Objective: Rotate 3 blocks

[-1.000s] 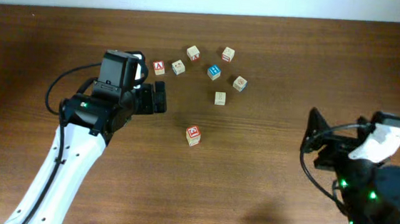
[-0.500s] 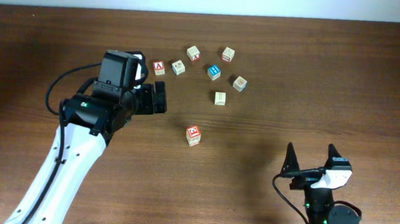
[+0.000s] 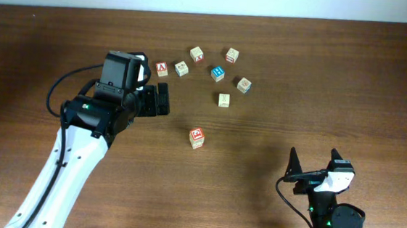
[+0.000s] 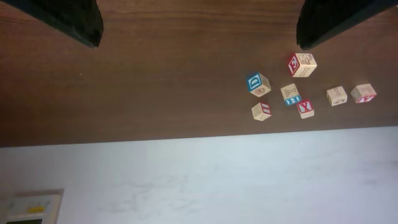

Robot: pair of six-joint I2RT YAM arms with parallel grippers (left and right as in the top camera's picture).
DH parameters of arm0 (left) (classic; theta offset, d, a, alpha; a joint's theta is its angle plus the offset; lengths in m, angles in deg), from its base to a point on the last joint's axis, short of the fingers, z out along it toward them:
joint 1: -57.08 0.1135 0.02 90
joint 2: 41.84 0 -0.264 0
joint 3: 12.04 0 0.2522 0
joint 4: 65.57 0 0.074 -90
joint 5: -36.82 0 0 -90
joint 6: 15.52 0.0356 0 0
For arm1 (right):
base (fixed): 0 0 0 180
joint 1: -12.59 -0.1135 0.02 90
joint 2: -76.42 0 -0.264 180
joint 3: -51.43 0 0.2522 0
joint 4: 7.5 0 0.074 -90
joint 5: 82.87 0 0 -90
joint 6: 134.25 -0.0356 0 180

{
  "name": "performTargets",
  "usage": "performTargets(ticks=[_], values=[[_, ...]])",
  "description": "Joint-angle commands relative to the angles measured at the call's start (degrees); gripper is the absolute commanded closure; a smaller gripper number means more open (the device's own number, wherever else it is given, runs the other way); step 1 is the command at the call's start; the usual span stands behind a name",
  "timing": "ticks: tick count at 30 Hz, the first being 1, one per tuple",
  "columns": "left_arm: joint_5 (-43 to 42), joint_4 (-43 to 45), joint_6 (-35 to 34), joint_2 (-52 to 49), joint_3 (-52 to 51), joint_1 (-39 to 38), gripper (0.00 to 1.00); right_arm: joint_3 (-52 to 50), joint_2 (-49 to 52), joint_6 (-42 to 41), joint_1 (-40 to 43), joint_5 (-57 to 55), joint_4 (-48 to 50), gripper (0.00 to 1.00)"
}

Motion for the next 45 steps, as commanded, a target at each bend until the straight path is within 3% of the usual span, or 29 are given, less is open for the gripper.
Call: performTargets(ticks=[1,5,7,12,15,17,22,25,29,36,45], values=[[0.63,-0.26,0.50,0.26,0.37,0.13,0.01,-0.57,-0.59,0.20,0.39,-0.31,0.07,0.01],[3.43,-1.77,0.52,1.36,0.22,0.13,0.01,-0.57,-0.59,0.20,0.39,-0.33,0.09,0.01],[4.85,2.12,1.16,5.07,-2.84,0.44,0.01,-0.57,-0.59,0.20,0.39,-0.33,0.09,0.01],[1.60,27.41,16.74,20.11,-22.99,0.52,0.01,-0.57,-0.59,0.20,0.39,-0.33,0.09,0.02],[1.75,40.94,17.49,32.15,-36.98,2.10,0.01,-0.57,-0.59,0.20,0.39,-0.33,0.09,0.01],[1.68,45.09,17.51,40.02,-44.72,3.82,0.01,-0.57,-0.59,0.20,0.39,-0.33,0.07,0.01],[1.60,46.51,17.55,54.64,-57.75,8.87,0.01,-0.57,-0.59,0.20,0.39,-0.33,0.07,0.01],[1.62,46.58,20.94,61.68,-63.23,9.07,0.01,-0.57,-0.59,0.20,0.39,-0.33,0.09,0.01],[1.62,47.74,21.84,66.60,-69.42,9.07,0.01,-0.57,-0.59,0.20,0.39,-0.31,0.09,0.01],[1.66,40.00,22.25,73.16,-70.25,9.03,0.01,-0.57,-0.59,0.20,0.39,-0.31,0.07,0.01],[0.11,39.78,22.21,78.49,-70.20,9.03,0.01,-0.57,-0.59,0.20,0.39,-0.33,0.07,0.01]])
